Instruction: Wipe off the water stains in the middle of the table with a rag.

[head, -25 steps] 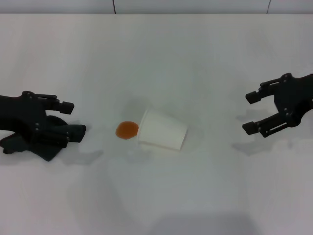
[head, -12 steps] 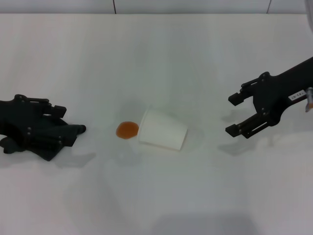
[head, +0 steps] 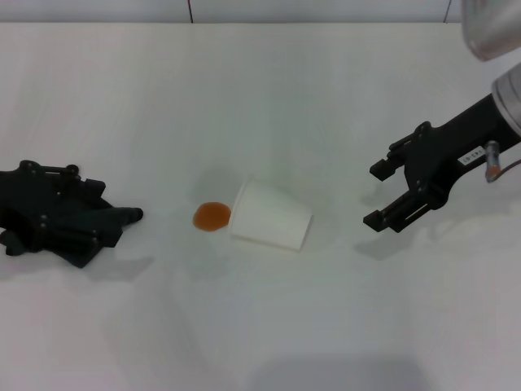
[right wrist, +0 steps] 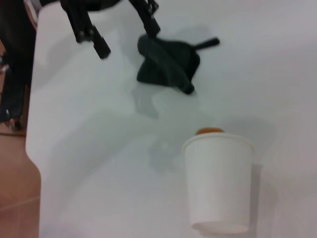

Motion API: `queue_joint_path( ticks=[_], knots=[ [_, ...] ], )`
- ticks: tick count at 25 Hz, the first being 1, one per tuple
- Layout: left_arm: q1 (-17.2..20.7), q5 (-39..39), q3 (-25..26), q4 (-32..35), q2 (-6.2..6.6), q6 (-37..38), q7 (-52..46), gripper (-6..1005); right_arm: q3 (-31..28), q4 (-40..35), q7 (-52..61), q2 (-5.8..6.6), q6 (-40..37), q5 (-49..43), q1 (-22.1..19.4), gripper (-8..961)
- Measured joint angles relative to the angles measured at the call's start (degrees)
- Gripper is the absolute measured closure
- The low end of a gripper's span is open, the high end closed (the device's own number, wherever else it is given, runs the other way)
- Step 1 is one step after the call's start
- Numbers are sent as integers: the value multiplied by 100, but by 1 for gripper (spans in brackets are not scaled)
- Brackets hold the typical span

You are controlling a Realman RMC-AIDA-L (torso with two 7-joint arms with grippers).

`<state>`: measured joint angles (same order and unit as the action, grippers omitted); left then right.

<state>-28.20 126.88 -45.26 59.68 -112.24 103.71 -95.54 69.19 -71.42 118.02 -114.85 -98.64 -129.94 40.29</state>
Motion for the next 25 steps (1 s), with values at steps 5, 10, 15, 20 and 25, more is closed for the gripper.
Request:
queue_joint_path(
  ticks=[5,10,15,20,25],
  knots=[
    [19,95,0,0,56,50,0,152,257,23,349,-3,23,-119,247,115],
    [25,255,0,0,62,63,8,152,440,94,691,-9,7,-269,516,115],
    [26,463,0,0,62,63,20,152,692,266,992,-24,43,-452,801,115],
    [35,569,16,0,63,55,62,152,960,428,1336,-46,137,-519,1074,114],
    [102,583,37,33,113,28,122,152,1216,475,1750,-55,335,-558,1289,114]
  ],
)
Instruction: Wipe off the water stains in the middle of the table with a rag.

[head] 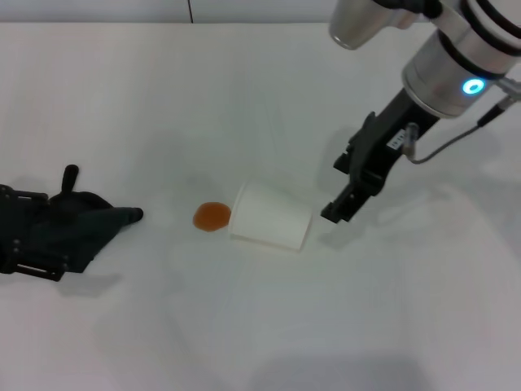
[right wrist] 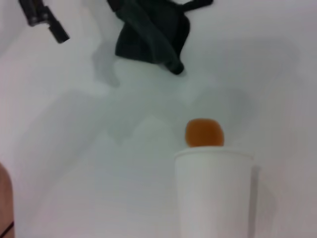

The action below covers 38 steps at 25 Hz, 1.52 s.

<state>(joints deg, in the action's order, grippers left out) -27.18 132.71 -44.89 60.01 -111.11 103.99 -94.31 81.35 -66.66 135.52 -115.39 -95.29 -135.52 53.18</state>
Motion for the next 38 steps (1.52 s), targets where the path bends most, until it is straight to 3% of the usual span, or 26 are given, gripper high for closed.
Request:
queue_joint_path(
  ticks=[25,38],
  knots=[
    [221,52,16,257,38,-98,54,152,1462,1044,2112,-86,830,102,1271,114],
    [196,142,25,266,37,-122,74,152,2239,2048,2246,-81,1503,826,1923,115]
  ],
)
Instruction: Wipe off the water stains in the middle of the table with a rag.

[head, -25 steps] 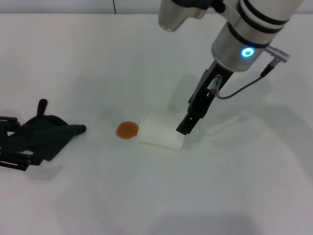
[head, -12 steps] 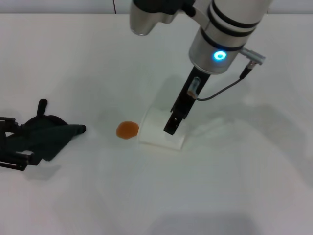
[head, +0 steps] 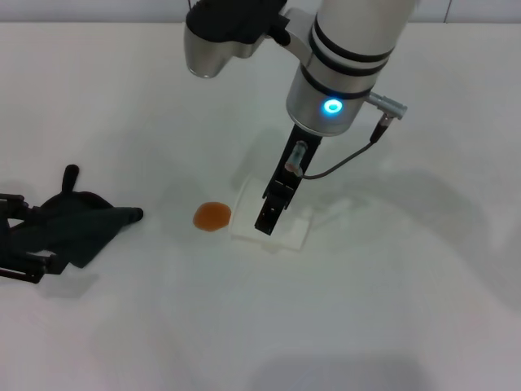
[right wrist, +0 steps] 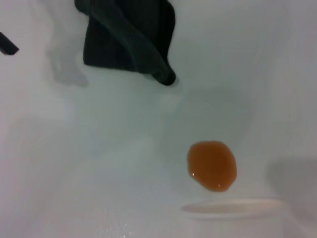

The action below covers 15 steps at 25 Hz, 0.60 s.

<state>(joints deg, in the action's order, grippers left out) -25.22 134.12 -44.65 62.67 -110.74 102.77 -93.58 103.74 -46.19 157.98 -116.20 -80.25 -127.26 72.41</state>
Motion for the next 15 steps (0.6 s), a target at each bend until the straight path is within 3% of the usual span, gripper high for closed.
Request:
queue_joint_path(
  ticks=[15],
  knots=[
    [22,18,0,0,-9,-43,-18,152,670,409,-34,1,651,351,52,114]
  ],
)
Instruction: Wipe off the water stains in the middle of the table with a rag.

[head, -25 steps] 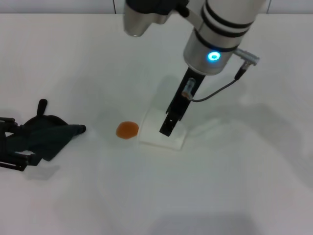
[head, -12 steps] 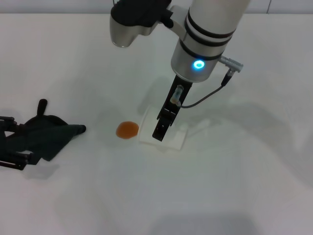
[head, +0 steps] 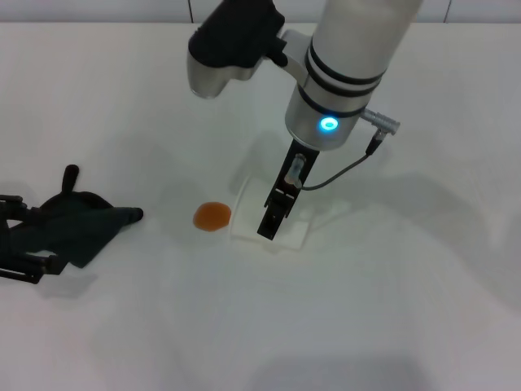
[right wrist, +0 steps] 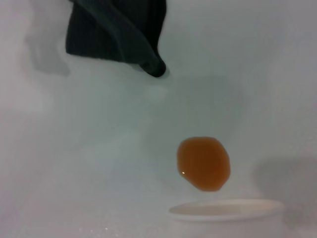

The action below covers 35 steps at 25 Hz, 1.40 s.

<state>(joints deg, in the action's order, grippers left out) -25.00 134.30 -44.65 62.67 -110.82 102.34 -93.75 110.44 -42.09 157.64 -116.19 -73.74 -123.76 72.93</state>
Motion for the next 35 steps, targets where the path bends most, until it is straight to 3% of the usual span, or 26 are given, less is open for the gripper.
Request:
queue_joint_path(
  ticks=[9,35],
  knots=[
    [4,7,-1,0,-17,-74,-3,151,821,70,-9,0,577,346,-16,114],
    [2,79,0,0,-62,-118,-3,151,1226,293,-227,0,1080,872,-245,121]
  ],
)
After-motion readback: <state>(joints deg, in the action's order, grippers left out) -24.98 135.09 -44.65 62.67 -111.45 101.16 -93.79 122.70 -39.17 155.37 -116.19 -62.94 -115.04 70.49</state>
